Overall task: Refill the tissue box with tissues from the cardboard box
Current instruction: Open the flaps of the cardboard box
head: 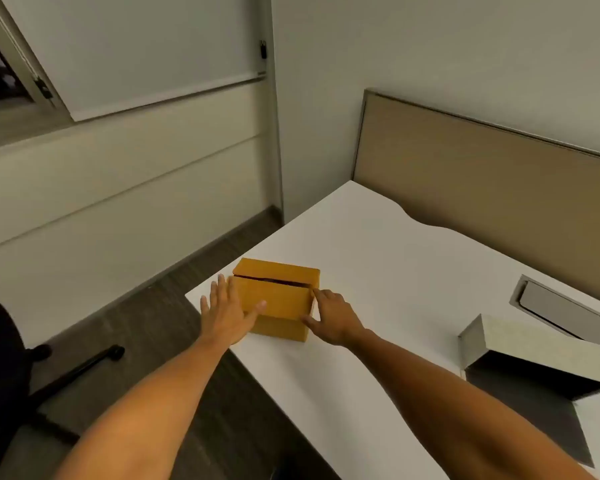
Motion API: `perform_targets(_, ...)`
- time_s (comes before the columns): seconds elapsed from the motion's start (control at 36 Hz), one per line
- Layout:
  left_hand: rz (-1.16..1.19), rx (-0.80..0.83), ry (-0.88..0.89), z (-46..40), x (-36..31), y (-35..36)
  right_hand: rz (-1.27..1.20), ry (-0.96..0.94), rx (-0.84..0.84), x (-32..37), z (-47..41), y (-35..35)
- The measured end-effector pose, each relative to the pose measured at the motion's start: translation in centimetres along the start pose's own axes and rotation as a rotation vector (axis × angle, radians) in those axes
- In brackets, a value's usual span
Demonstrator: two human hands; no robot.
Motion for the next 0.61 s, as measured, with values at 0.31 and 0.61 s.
perform_targets(0.31,0.544,-0.160,-0.160,-2.0,0.2,-0.5,-0.542,0.115,-0.015,1.4,-1.8,0.7)
perform_targets(0.61,0.827,-0.381,-0.160,-0.8,3.6,-2.5,-0.761,0.061,-0.047,1.0,-1.1,0.4)
Point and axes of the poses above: each hand's wrist, its own z-axis away from the middle knuckle, its own y-axis out of the palm, x = y × z, the point moved 2 cm from there along -z, towards the middle knuckle, and after that the axes turned 11 degrees about y, right-handed, at the moved point
